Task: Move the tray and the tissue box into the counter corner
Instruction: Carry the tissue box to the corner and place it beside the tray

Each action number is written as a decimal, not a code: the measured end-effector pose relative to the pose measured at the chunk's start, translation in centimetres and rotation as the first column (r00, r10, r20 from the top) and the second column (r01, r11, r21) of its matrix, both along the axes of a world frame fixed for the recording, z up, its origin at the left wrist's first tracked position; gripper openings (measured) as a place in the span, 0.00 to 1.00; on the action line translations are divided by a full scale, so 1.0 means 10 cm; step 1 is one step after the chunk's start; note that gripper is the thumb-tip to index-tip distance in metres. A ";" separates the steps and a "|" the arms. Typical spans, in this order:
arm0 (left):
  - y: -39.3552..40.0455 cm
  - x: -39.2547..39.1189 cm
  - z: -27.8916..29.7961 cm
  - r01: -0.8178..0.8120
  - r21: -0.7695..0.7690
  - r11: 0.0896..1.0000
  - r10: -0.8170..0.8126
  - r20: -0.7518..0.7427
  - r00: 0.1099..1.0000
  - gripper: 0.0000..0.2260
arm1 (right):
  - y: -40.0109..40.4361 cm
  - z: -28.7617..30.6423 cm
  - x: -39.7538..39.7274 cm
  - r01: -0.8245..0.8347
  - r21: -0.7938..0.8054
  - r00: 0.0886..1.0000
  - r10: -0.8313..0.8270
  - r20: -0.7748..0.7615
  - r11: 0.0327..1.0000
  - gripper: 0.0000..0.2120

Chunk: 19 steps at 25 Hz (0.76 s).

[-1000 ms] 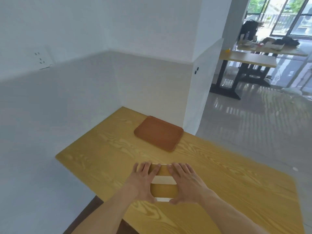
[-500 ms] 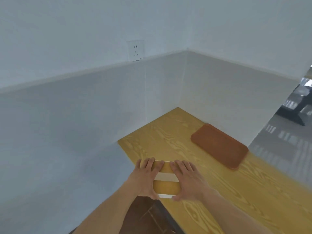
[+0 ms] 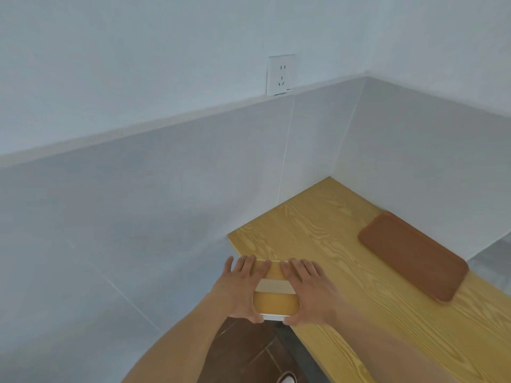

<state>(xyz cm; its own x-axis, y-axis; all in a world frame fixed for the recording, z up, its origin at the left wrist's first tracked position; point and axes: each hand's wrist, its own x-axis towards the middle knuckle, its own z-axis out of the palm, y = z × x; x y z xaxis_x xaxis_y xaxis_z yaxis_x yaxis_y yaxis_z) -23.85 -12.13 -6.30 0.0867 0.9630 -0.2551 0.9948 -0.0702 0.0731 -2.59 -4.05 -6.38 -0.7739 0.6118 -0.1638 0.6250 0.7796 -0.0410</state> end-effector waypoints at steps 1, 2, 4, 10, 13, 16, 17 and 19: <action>0.07 -0.04 -0.01 0.003 -0.012 1.000 -0.003 0.000 1.000 0.56 | 0.08 -0.02 -0.04 0.000 -0.008 1.000 0.001 0.006 1.000 0.59; 0.15 -0.07 -0.02 0.004 -0.021 1.000 -0.004 0.001 1.000 0.56 | 0.15 -0.05 -0.07 0.005 -0.015 1.000 -0.005 0.009 1.000 0.59; 0.36 -0.11 -0.03 0.009 -0.018 1.000 -0.009 0.001 1.000 0.56 | 0.35 -0.09 -0.10 0.022 -0.013 1.000 -0.022 0.007 1.000 0.59; 1.12 -0.18 -0.02 0.060 -0.036 0.998 -0.061 -0.031 0.998 0.56 | 0.98 -0.14 -0.18 0.094 -0.025 0.996 -0.094 -0.003 0.995 0.59; 1.54 -0.19 -0.01 0.090 -0.046 0.995 -0.091 -0.031 0.995 0.56 | 1.30 -0.10 -0.16 0.145 -0.049 0.989 -0.145 -0.006 0.988 0.59; 1.87 -0.20 0.00 0.128 -0.043 0.991 -0.130 -0.037 0.991 0.56 | 1.52 -0.08 -0.15 0.177 -0.042 0.984 -0.177 -0.005 0.983 0.59; 1.96 -0.20 -0.01 0.150 -0.045 0.988 -0.152 -0.038 0.988 0.56 | 1.58 -0.07 -0.14 0.194 -0.053 0.981 -0.194 -0.004 0.980 0.59; 2.16 -0.19 -0.04 0.200 -0.015 0.980 -0.201 -0.044 0.979 0.57 | 1.69 -0.10 -0.11 0.246 -0.056 0.969 -0.247 -0.020 0.968 0.60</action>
